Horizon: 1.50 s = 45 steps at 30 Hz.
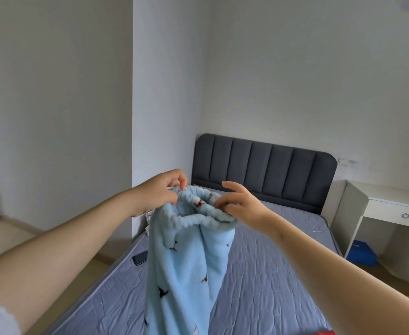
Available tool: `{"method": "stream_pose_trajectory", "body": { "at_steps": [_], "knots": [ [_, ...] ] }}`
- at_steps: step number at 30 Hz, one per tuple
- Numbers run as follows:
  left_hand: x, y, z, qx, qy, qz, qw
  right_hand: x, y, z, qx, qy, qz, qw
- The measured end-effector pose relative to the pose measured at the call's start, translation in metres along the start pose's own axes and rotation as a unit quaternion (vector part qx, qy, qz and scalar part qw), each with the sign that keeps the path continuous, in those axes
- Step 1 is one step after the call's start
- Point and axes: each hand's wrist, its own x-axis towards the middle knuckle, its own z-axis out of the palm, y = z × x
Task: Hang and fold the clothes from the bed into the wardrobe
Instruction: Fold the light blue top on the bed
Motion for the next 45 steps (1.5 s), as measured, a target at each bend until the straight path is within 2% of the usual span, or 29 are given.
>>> {"method": "stream_pose_trajectory", "body": {
  "at_steps": [2, 3, 6, 7, 9, 11, 14, 15, 17, 18, 19, 20, 22, 24, 27, 29, 31, 33, 35, 37, 39, 40, 41, 42, 43, 44, 45],
  "knots": [
    [0.0, -0.004, -0.009, -0.044, 0.01, -0.018, 0.999, -0.003, -0.003, 0.005, 0.044, -0.041, -0.007, 0.998],
    [-0.001, -0.005, -0.013, -0.062, 0.011, -0.023, 0.998, -0.004, -0.003, 0.006, 0.011, -0.055, -0.009, 0.998],
    [-0.002, -0.007, -0.022, -0.062, 0.01, -0.017, 0.998, 0.003, 0.001, 0.009, -0.228, -0.084, 0.016, 0.97],
    [-0.002, -0.006, -0.023, -0.034, 0.001, -0.012, 0.999, 0.005, -0.001, 0.008, -0.257, -0.067, 0.028, 0.964],
    [-0.006, -0.002, -0.024, 0.041, -0.032, -0.004, 0.999, 0.008, -0.008, 0.006, -0.21, -0.007, 0.04, 0.977],
    [-0.01, -0.003, -0.025, 0.092, -0.036, -0.002, 0.995, 0.013, -0.014, 0.009, -0.108, 0.051, 0.061, 0.991],
    [-0.013, -0.009, -0.027, 0.169, -0.074, -0.027, 0.982, 0.022, -0.024, 0.018, 0.012, 0.092, 0.059, 0.994],
    [-0.016, -0.011, -0.026, 0.235, -0.094, -0.037, 0.967, 0.024, -0.027, 0.021, 0.045, 0.094, 0.055, 0.993],
    [-0.021, -0.018, -0.018, 0.416, -0.099, -0.026, 0.904, 0.026, -0.03, 0.026, 0.111, 0.095, 0.045, 0.988],
    [-0.022, -0.024, -0.014, 0.479, -0.084, -0.009, 0.874, 0.027, -0.03, 0.029, 0.139, 0.098, 0.038, 0.985],
    [-0.023, -0.028, -0.013, 0.502, -0.06, 0.006, 0.863, 0.026, -0.031, 0.031, 0.164, 0.104, 0.031, 0.98],
    [-0.023, -0.031, -0.014, 0.486, -0.032, 0.011, 0.873, 0.027, -0.03, 0.032, 0.189, 0.108, 0.024, 0.976],
    [-0.022, -0.036, -0.024, 0.373, 0.035, 0.001, 0.927, 0.029, -0.028, 0.032, 0.228, 0.1, 0.025, 0.968],
    [-0.019, -0.039, -0.037, 0.298, 0.104, 0.007, 0.949, 0.031, -0.033, 0.028, 0.229, 0.06, 0.045, 0.971],
    [-0.012, -0.041, -0.049, 0.345, 0.129, 0.029, 0.929, 0.033, -0.04, 0.028, 0.193, 0.028, 0.066, 0.979],
    [-0.005, -0.043, -0.055, 0.391, 0.134, 0.033, 0.91, 0.034, -0.043, 0.029, 0.197, 0.062, 0.035, 0.978],
    [0.0, -0.042, -0.063, 0.374, 0.145, 0.021, 0.916, 0.033, -0.044, 0.031, 0.175, 0.089, 0.008, 0.98],
    [0.003, -0.041, -0.069, 0.238, 0.137, -0.007, 0.961, 0.032, -0.044, 0.03, 0.118, 0.097, -0.004, 0.988],
    [0.002, -0.041, -0.074, 0.006, 0.075, -0.039, 0.996, 0.029, -0.043, 0.026, 0.087, 0.112, 0.008, 0.99],
    [-0.004, -0.041, -0.08, -0.181, 0.014, -0.053, 0.982, 0.025, -0.042, 0.02, 0.175, 0.091, 0.016, 0.98],
    [-0.007, -0.048, -0.087, -0.272, -0.004, -0.045, 0.961, 0.022, -0.036, 0.012, 0.325, 0.015, 0.036, 0.945],
    [-0.007, -0.052, -0.088, -0.285, -0.015, -0.055, 0.957, 0.021, -0.032, 0.008, 0.365, -0.029, 0.063, 0.928],
    [-0.007, -0.056, -0.087, -0.268, -0.03, -0.08, 0.959, 0.021, -0.029, 0.005, 0.371, -0.07, 0.1, 0.921],
    [-0.006, -0.06, -0.083, -0.196, -0.056, -0.112, 0.973, 0.022, -0.023, 0.005, 0.347, -0.108, 0.142, 0.921],
    [-0.003, -0.063, -0.076, -0.053, -0.093, -0.139, 0.985, 0.023, -0.019, 0.009, 0.287, -0.136, 0.186, 0.93],
    [0.0, -0.067, -0.069, 0.114, -0.124, -0.163, 0.972, 0.025, -0.013, 0.015, 0.185, -0.15, 0.225, 0.945],
    [0.004, -0.07, -0.061, 0.252, -0.135, -0.176, 0.942, 0.029, -0.007, 0.022, 0.066, -0.142, 0.248, 0.956]
  ]
}}
